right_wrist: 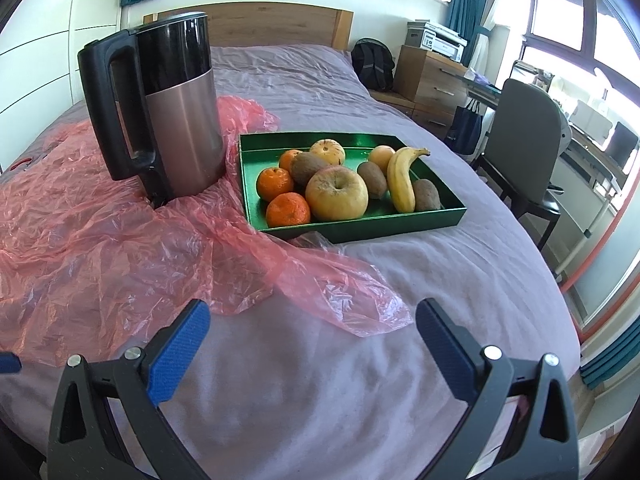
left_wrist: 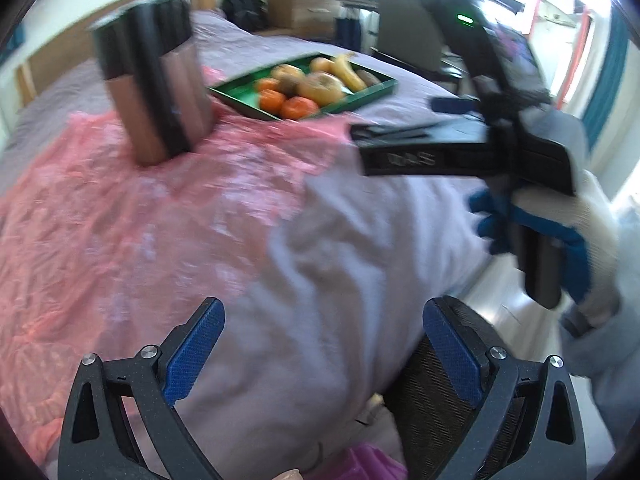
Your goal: Organize fruits
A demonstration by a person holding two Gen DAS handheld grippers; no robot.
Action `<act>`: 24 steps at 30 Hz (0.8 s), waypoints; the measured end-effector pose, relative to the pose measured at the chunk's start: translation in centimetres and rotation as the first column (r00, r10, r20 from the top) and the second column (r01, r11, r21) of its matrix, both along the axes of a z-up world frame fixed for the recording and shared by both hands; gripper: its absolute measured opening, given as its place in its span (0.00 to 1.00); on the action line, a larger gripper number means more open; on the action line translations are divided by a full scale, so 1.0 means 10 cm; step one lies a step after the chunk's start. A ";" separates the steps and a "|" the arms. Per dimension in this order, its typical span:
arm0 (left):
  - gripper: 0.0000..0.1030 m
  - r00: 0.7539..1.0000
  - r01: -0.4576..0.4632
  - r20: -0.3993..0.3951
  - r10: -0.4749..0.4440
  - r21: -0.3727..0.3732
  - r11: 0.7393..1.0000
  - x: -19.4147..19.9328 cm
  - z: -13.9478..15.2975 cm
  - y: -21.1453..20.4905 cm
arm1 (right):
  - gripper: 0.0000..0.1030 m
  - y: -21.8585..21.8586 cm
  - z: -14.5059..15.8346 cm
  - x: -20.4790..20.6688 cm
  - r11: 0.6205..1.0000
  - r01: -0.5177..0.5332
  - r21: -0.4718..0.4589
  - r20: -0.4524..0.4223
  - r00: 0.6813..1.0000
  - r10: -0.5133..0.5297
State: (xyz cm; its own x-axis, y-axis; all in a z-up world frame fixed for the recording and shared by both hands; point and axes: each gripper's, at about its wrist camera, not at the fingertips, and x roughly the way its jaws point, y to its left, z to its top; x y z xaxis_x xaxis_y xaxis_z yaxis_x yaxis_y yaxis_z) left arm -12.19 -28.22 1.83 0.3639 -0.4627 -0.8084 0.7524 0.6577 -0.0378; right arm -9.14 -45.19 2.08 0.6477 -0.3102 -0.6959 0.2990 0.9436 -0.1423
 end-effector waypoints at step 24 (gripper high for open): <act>0.95 0.799 -0.559 0.227 0.557 -0.062 0.827 0.68 0.25 1.07 | 1.00 0.37 0.38 -0.18 0.994 -0.113 0.010 0.118 0.987 0.111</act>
State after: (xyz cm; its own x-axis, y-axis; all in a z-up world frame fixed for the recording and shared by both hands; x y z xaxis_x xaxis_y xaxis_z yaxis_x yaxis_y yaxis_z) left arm -5.37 -17.48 4.34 0.7292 -0.1168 -0.6742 0.2413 0.9659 0.0936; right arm -10.97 -41.46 5.88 0.7549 -0.2205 -0.6177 0.2054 0.9739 -0.0967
